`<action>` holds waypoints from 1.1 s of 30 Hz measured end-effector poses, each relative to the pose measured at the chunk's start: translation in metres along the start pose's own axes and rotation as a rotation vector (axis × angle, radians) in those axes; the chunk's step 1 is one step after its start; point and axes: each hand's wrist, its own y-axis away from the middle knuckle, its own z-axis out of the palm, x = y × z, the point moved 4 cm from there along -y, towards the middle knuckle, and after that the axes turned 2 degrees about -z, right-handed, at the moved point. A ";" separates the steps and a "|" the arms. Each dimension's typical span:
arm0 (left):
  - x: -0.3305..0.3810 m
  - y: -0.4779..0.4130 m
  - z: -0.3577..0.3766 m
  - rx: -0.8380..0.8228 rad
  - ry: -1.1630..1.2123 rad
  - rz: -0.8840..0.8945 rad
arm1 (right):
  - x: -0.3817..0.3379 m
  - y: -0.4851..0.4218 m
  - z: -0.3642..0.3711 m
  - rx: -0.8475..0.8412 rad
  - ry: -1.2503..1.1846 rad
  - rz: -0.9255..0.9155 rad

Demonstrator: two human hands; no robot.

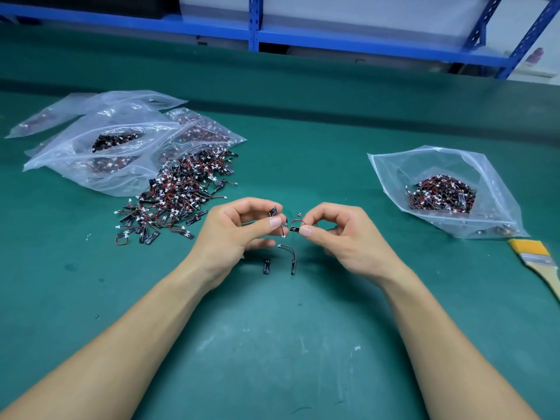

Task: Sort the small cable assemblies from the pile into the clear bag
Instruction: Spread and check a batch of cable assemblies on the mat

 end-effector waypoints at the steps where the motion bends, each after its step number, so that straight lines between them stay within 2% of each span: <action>1: 0.001 0.000 -0.001 0.021 0.003 0.013 | 0.001 0.000 -0.004 0.004 0.005 0.006; 6: 0.003 0.000 -0.001 0.050 -0.075 0.090 | 0.001 0.002 -0.029 0.059 0.012 0.032; 11: -0.001 0.006 0.022 -0.084 -0.298 0.195 | 0.004 0.003 -0.047 0.087 0.100 0.047; 24: -0.016 0.002 0.048 -0.079 -1.213 0.564 | 0.017 0.010 -0.053 -0.028 0.427 0.251; 29: -0.012 0.001 0.039 -0.044 -1.267 0.614 | 0.017 0.014 -0.051 -0.109 0.544 0.351; 33: -0.007 -0.002 0.023 0.022 -1.230 0.592 | 0.017 0.013 -0.054 -0.089 0.595 0.385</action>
